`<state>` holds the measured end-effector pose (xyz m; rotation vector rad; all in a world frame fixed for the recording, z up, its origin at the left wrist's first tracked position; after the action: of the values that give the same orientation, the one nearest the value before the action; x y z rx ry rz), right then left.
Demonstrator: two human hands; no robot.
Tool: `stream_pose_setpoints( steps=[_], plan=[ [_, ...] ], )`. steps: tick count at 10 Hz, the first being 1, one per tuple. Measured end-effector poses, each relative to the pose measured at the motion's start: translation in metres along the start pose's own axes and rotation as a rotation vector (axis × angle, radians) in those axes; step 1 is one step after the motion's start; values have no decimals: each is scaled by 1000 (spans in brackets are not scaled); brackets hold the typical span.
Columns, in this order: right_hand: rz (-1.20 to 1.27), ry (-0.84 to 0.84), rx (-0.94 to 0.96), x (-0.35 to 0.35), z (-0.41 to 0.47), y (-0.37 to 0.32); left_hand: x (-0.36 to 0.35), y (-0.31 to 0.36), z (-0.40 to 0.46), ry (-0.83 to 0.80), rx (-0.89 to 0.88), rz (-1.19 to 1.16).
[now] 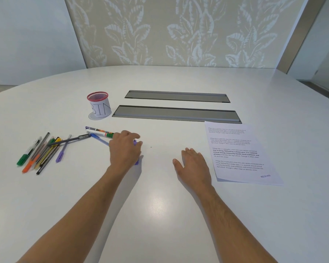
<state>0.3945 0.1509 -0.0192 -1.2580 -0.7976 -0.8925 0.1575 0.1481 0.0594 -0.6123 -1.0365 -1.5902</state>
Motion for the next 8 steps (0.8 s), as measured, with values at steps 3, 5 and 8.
stream_pose_setpoints(
  steps=[3, 5, 8],
  plan=[
    [12, 4, 2, 2, -2, -2, -47, 42, 10, -308, -198, 361],
    [21, 11, 4, 3, -1, -1, -56, 41, 16, -346, -168, 413],
    [19, 0, 8, 2, -1, -1, -69, 43, 17, -365, -208, 504]
  ],
)
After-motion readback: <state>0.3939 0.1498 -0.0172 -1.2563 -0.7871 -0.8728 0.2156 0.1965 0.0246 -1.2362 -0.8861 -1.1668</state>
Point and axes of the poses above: each hand's wrist, its own z-axis towards the middle knuckle, its own x-axis out of the back of the hand, y = z × x, the point moved 8 cm from there along z, towards the middle knuckle, and after that the axes turned 7 degrees about -x, right-handed, at the moved point
